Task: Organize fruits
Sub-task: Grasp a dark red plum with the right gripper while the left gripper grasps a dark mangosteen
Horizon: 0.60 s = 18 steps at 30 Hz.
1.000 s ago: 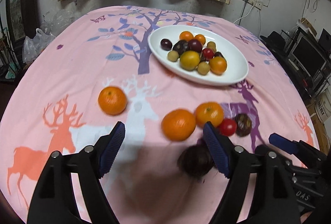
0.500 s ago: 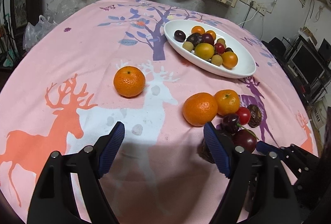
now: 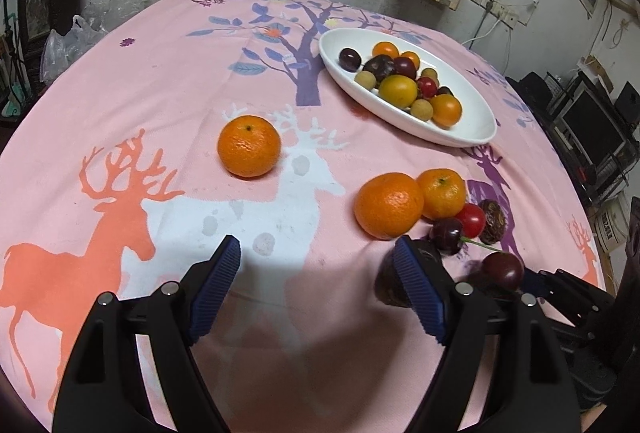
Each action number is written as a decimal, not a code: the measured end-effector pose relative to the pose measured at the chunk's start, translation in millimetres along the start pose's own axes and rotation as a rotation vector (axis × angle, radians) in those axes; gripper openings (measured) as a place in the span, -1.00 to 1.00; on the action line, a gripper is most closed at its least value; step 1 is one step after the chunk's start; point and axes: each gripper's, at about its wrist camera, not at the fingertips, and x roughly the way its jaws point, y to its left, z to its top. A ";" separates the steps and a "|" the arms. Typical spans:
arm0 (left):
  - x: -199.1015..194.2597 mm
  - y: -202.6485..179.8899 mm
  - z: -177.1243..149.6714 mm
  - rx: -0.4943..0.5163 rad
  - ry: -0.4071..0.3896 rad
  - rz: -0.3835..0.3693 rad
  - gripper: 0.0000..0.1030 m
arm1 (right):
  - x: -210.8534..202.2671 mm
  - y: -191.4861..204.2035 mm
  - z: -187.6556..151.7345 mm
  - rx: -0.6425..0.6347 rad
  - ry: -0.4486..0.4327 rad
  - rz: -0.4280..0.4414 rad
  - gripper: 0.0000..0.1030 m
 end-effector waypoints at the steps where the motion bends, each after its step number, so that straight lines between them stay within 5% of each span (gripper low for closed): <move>1: 0.1 -0.7 -0.8 0.004 0.002 -0.005 0.50 | -4.4 -5.8 -2.7 0.017 -0.008 0.000 -0.25; 11: 9.2 -26.5 -14.2 0.078 0.050 -0.059 0.48 | -19.2 -25.5 -9.1 0.050 -0.049 -0.001 -0.25; 18: 20.9 -52.2 -21.6 0.137 0.084 -0.010 0.27 | -31.4 -27.8 -5.3 0.053 -0.083 0.009 -0.25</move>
